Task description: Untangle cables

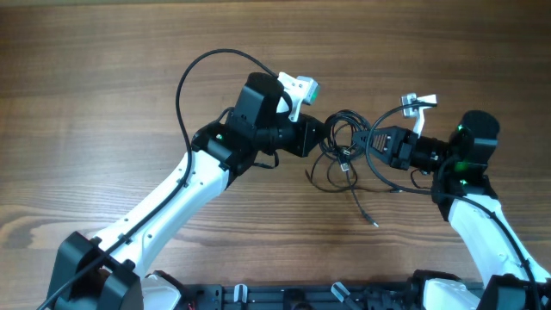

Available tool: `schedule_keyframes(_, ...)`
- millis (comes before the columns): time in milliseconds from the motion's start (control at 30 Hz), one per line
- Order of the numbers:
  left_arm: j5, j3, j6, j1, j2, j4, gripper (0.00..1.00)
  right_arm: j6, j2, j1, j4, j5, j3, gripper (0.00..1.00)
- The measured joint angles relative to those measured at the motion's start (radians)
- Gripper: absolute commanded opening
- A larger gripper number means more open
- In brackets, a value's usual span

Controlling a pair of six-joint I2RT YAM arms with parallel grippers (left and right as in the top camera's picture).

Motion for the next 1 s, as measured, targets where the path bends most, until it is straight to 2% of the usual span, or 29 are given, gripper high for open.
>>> schedule_keyframes(67,0.0,0.0,-0.001,0.0,0.0,0.0,0.31,0.0,0.0,0.0,0.0,-0.011,0.0,0.04)
schedule_keyframes(100,-0.001,0.0,0.001,0.0,0.0,0.0,0.4,0.0,0.0,0.0,0.0,-0.021,0.0,0.04)
schedule_keyframes(167,-0.001,0.0,0.007,-0.001,0.0,0.0,0.42,0.0,0.0,0.0,0.0,-0.03,0.0,0.04)
schedule_keyframes(267,-0.005,0.0,0.011,-0.022,0.0,0.0,0.08,0.0,0.0,0.0,0.001,-0.042,0.0,0.04)
schedule_keyframes(300,-0.005,0.0,0.021,-0.037,0.001,0.0,0.04,0.0,0.0,0.0,0.001,-0.042,0.0,0.05)
schedule_keyframes(333,-0.01,0.0,0.031,-0.05,0.004,0.0,0.04,0.0,0.0,0.0,0.0,-0.045,0.0,0.11)
schedule_keyframes(400,-0.016,0.0,0.033,-0.058,0.014,0.004,0.04,-0.005,0.0,0.0,0.0,-0.046,0.0,0.56)
schedule_keyframes(433,-0.024,0.0,0.035,-0.059,0.017,0.004,0.04,-0.017,0.0,0.0,0.0,-0.042,0.0,0.87)
schedule_keyframes(467,-0.038,0.0,0.037,-0.058,0.021,0.003,0.04,-0.047,0.0,0.0,-0.002,-0.031,0.0,1.0)
schedule_keyframes(600,-0.127,0.0,-0.016,-0.029,0.022,0.016,0.04,-0.113,0.0,0.0,-0.092,0.131,0.0,1.0)
schedule_keyframes(667,-0.26,0.0,-0.153,-0.004,0.022,0.019,0.04,-0.149,0.0,0.004,-0.115,0.19,0.0,1.0)
schedule_keyframes(733,-0.4,0.0,-0.349,0.006,0.022,0.019,0.04,-0.204,0.0,0.038,-0.126,0.19,0.0,0.99)
schedule_keyframes(833,-0.48,0.0,-0.513,0.006,0.022,0.019,0.04,-0.305,0.0,0.136,-0.159,0.214,0.0,0.95)
schedule_keyframes(1000,-0.518,0.0,-0.683,0.006,0.022,0.019,0.04,-0.412,0.0,0.34,-0.196,0.478,0.0,0.85)
